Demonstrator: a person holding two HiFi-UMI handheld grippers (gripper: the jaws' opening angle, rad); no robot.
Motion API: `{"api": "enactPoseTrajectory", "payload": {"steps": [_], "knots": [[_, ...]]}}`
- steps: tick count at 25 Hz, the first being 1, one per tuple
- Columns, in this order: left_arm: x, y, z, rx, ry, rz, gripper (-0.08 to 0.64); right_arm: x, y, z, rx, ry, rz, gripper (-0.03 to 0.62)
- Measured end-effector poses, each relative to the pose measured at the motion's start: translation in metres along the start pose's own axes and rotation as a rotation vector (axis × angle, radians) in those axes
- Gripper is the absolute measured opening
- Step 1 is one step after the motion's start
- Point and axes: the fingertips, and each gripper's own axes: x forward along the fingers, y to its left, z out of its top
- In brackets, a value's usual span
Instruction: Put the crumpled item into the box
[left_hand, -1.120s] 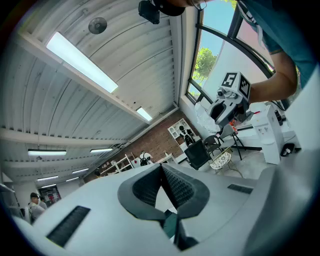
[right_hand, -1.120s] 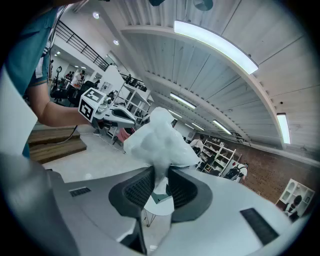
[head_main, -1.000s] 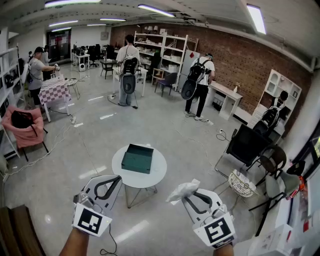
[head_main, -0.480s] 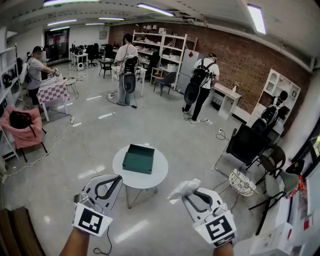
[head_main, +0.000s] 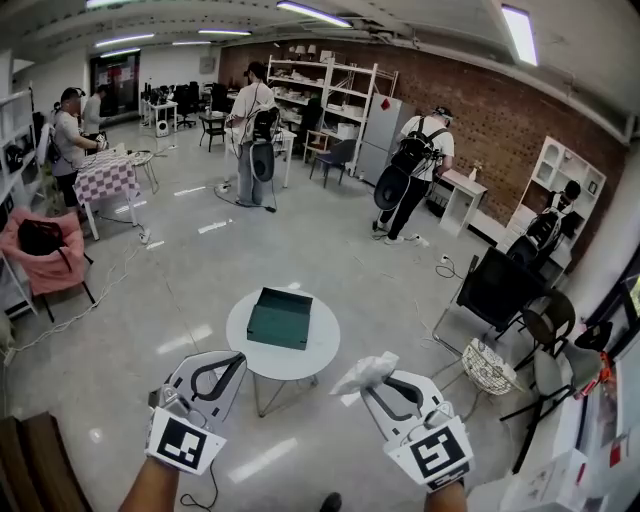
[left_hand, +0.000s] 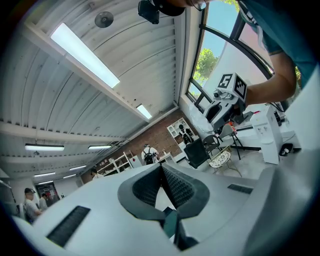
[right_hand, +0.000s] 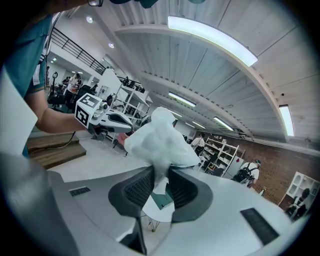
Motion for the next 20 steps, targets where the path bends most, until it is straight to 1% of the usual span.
{"api": "enactPoseTrajectory", "payload": {"steps": [5,12,17,20], "knots": [[0.046,0.007,-0.019,0.002,0.043,0.026,0.018,0.038,-0.041,-0.025,0.006,-0.022,0.042,0.103],[0.161,-0.003,-0.005,0.012,0.099,0.089,0.018,0.066,-0.156,-0.073,0.001,-0.063,0.115,0.103],[0.220,-0.014,-0.009,0.018,0.135,0.121,0.018,0.084,-0.211,-0.107,-0.007,-0.088,0.150,0.103],[0.251,-0.022,-0.005,0.023,0.142,0.136,0.018,0.087,-0.239,-0.125,-0.007,-0.097,0.166,0.103]]}}
